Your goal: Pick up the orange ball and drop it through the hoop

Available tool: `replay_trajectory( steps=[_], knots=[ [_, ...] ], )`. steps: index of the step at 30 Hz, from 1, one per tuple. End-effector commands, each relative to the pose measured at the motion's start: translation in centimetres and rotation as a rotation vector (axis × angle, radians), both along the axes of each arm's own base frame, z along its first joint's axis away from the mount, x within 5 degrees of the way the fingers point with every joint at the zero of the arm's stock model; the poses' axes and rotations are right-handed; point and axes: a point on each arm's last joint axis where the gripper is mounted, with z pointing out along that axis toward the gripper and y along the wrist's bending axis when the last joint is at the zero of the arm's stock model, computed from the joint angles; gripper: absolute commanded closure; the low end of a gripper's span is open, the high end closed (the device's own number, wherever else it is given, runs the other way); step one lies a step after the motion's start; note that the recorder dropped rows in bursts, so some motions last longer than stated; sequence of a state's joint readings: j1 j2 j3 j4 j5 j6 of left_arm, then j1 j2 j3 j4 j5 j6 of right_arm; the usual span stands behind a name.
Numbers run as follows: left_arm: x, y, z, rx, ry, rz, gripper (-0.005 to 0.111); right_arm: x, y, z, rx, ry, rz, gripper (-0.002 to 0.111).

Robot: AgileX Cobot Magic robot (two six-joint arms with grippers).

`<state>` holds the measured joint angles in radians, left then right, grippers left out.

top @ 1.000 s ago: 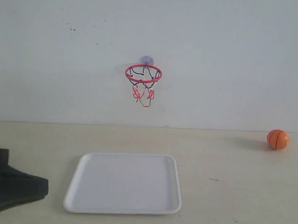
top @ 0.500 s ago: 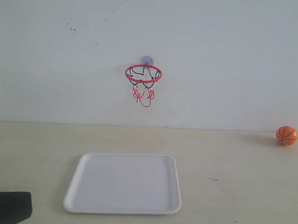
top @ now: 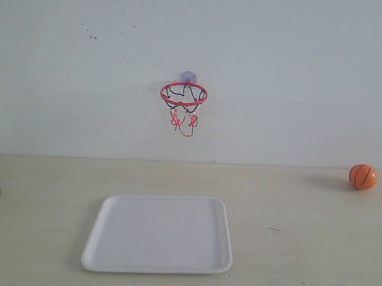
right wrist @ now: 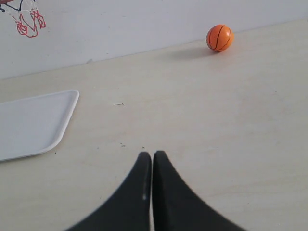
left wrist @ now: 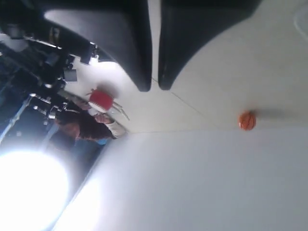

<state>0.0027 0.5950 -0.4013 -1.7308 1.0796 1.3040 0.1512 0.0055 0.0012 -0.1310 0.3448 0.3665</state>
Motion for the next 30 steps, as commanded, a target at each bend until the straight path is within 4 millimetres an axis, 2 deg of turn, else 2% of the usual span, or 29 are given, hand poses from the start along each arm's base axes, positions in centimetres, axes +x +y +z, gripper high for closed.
replay_trajectory(
  steps=[1, 5, 9, 12, 18, 22, 27, 30],
  knots=[
    [-3.2, 0.2, 1.6, 0.139, -0.438, 0.09, 0.103, 0.0, 0.0, 0.2, -0.013, -0.018, 0.0, 0.108],
    [-3.7, 1.4, 0.5, 0.326, -0.575, 0.319, 0.103, 0.0, 0.0, 0.2, -0.013, -0.018, 0.0, 0.108],
    [-2.8, 2.6, -1.6, 0.498, -0.544, 0.48, 0.103, 0.0, 0.0, 0.2, -0.013, -0.018, 0.0, 0.108],
    [-2.0, 3.4, -3.0, 0.542, -0.483, 0.574, 0.103, 0.0, 0.0, 0.2, -0.013, -0.018, 0.0, 0.108],
    [-1.6, 3.9, -4.0, 0.46, -0.345, 0.627, 0.103, 0.0, 0.0, 0.2, -0.013, -0.018, 0.0, 0.108],
    [-1.5, 4.6, -4.4, 0.358, -0.164, 0.69, 0.103, 0.0, 0.0, 0.2, -0.013, -0.018, 0.0, 0.108],
    [-1.8, 7.5, -8.8, 0.321, 0.239, 0.999, 0.103, 0.0, 0.0, 0.2, -0.013, -0.018, 0.0, 0.108],
    [-2.1, 8.0, -10.1, 0.183, 0.272, 1.076, 0.103, 0.0, 0.0, 0.2, -0.013, -0.018, 0.0, 0.108]
  ],
)
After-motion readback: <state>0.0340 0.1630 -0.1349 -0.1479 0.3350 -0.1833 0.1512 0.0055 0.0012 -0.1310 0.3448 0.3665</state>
